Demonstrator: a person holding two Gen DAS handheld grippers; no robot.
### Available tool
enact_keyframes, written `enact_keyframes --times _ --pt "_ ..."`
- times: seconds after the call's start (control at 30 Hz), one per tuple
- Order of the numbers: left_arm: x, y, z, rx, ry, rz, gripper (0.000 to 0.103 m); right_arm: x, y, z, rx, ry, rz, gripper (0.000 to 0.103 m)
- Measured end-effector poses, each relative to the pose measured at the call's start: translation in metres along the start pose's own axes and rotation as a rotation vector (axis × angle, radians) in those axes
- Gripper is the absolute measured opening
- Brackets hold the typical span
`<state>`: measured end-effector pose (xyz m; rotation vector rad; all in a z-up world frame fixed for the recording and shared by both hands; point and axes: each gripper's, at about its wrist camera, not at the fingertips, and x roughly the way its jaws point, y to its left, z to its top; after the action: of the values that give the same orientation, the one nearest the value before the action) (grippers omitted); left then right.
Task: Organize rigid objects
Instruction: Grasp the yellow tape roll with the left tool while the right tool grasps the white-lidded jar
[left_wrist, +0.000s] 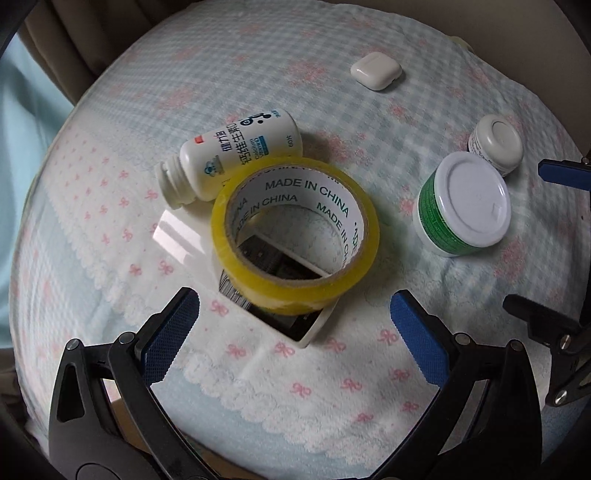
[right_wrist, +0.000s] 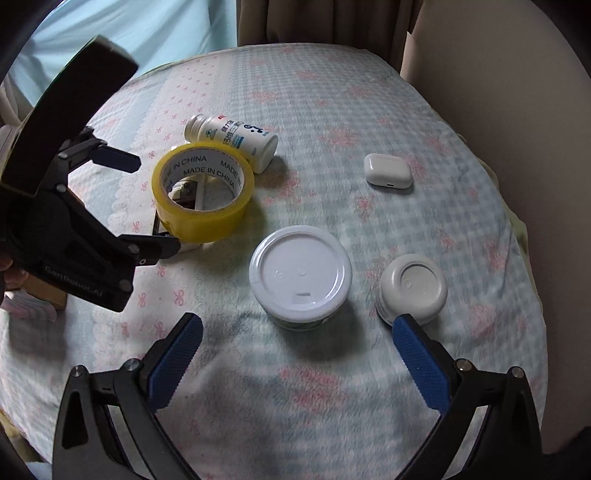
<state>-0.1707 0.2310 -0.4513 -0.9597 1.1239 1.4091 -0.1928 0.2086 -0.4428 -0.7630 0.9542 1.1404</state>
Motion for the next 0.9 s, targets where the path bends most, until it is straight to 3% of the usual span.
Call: enact_keyframes --times 0.17,0.37,0.67,0.9 --pt "0.018 -0.002 0.014 -0.022 -0.030 -0.007 0.103 0.029 -0.001 -0.004 -0.057 -0.022 0.012 0.095" --pt "0.035 0.000 0.037 0.000 -0.003 -0.011 0.103 0.047 -0.009 0.009 -0.050 -0.019 0.020 0.094" --pt "0.042 -0.002 0.057 0.049 0.028 -0.016 0.099 0.061 -0.011 0.021 -0.070 0.005 0.042 0.066" --pt "0.041 -0.001 0.061 0.051 0.029 -0.016 0.098 0.062 -0.011 0.024 -0.074 0.020 0.035 0.066"
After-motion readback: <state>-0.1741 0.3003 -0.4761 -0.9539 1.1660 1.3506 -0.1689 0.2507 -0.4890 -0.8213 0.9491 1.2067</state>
